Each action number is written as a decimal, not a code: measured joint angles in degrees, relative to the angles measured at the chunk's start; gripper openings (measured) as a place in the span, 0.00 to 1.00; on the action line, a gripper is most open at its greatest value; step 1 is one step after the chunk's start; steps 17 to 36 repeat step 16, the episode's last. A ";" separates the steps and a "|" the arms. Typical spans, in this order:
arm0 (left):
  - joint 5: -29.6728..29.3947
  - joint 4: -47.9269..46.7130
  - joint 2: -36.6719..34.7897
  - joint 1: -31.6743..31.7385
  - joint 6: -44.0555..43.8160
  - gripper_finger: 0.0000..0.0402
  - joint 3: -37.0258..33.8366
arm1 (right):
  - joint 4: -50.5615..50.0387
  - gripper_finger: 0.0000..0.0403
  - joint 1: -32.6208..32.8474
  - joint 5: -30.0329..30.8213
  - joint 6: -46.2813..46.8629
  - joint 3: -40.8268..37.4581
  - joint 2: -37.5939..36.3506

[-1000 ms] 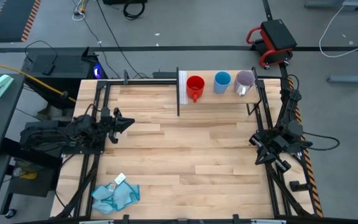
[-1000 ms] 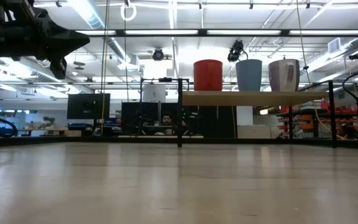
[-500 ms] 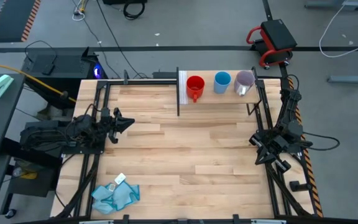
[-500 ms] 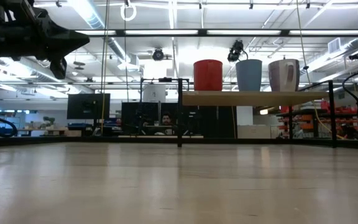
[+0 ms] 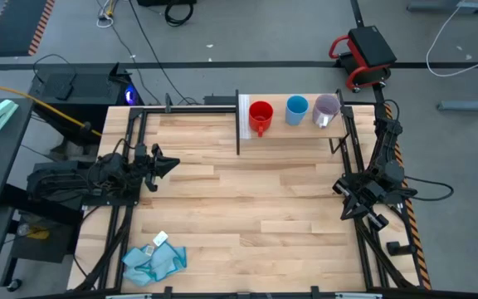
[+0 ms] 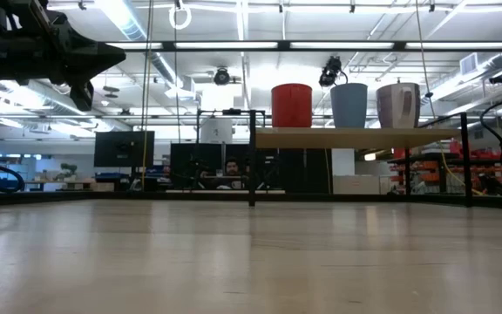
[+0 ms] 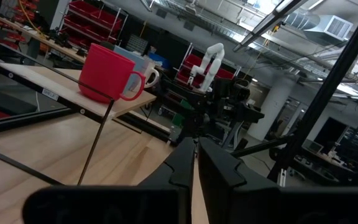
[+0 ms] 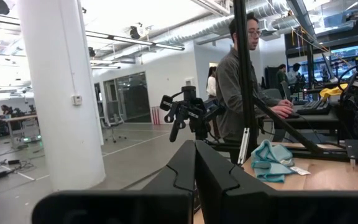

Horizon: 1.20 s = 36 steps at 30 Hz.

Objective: Stack small to large cups/mugs on shelf
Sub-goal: Return to Home Position

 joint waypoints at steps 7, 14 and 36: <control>0.00 0.00 0.00 -0.01 0.00 0.07 0.00 | -0.01 0.03 0.00 0.00 0.00 0.00 0.00; -0.02 0.00 0.00 -0.01 0.00 0.09 0.00 | 0.00 0.03 0.02 -0.02 0.00 0.00 -0.01; 0.00 0.00 0.00 -0.01 0.00 0.08 0.00 | -0.01 0.03 0.02 0.00 0.01 0.00 0.00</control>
